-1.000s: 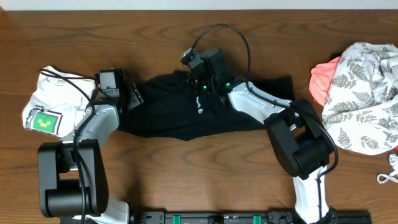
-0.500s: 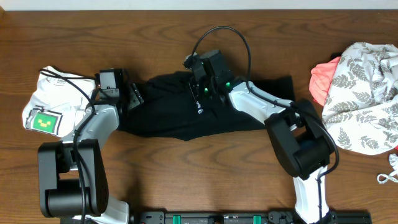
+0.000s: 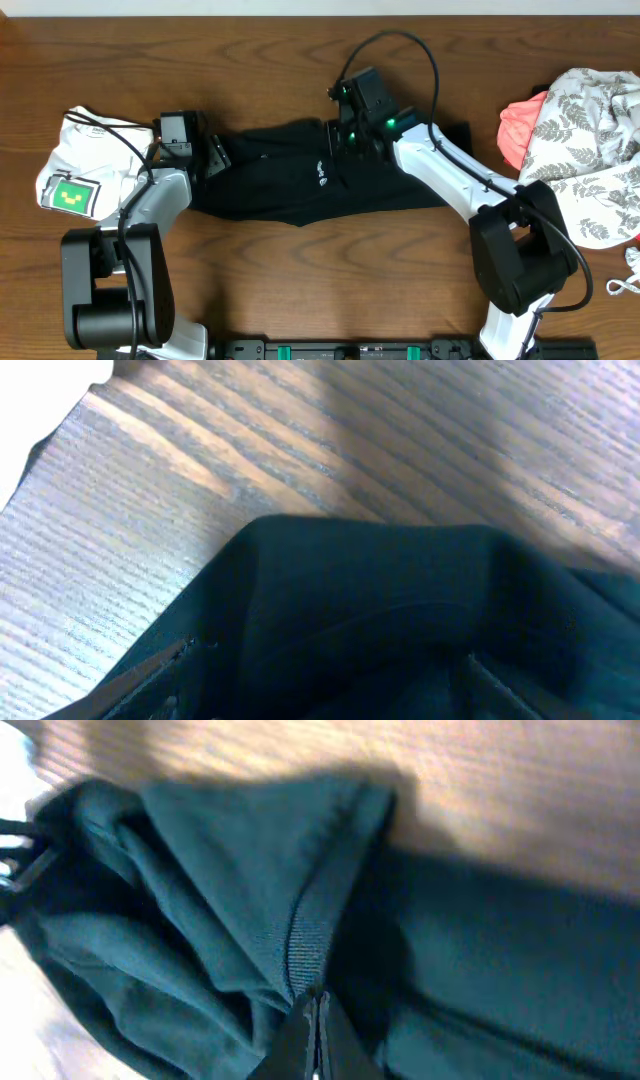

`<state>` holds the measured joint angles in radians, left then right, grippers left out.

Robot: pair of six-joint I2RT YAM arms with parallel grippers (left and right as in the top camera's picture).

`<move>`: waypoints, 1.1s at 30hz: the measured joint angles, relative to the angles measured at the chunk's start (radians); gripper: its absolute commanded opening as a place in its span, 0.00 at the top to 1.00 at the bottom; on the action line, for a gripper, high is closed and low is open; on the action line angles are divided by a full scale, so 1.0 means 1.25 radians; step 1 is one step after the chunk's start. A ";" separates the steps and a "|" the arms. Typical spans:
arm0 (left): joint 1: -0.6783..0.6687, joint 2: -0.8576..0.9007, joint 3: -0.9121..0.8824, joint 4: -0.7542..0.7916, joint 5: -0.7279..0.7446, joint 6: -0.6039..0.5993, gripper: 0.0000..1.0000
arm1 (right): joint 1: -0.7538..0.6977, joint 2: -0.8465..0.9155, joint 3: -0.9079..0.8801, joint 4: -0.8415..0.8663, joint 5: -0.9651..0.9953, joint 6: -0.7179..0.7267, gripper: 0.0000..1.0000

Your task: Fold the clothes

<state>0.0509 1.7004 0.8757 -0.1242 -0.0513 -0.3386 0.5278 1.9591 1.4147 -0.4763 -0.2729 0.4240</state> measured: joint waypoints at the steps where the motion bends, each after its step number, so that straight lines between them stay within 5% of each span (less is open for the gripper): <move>1: 0.000 0.000 0.000 0.000 0.000 0.000 0.21 | 0.000 0.000 0.000 -0.012 0.006 0.005 0.99; 16: 0.000 0.000 0.000 0.000 0.007 0.000 0.20 | 0.000 0.000 -0.003 -0.109 0.127 0.033 0.95; 18: 0.000 0.000 0.000 0.004 0.012 0.000 0.20 | 0.000 0.000 -0.003 -0.109 0.131 0.036 0.85; 21: 0.000 -0.012 0.000 0.022 0.017 0.000 0.20 | 0.000 0.000 -0.004 -0.107 0.139 0.040 0.56; 22: 0.000 -0.025 0.000 0.028 0.018 0.000 0.20 | 0.000 0.000 -0.005 -0.106 0.141 0.038 0.55; 27: 0.000 -0.109 0.000 0.077 0.040 0.000 0.35 | 0.000 0.000 -0.006 -0.103 0.143 0.028 0.61; 33: -0.024 -0.165 0.000 0.173 0.159 -0.002 0.56 | -0.009 0.000 -0.007 -0.098 0.146 -0.008 0.96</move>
<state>0.0212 1.4937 0.8757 0.0925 0.1471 -0.3405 0.5171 1.9591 1.4059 -0.5983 -0.0902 0.4145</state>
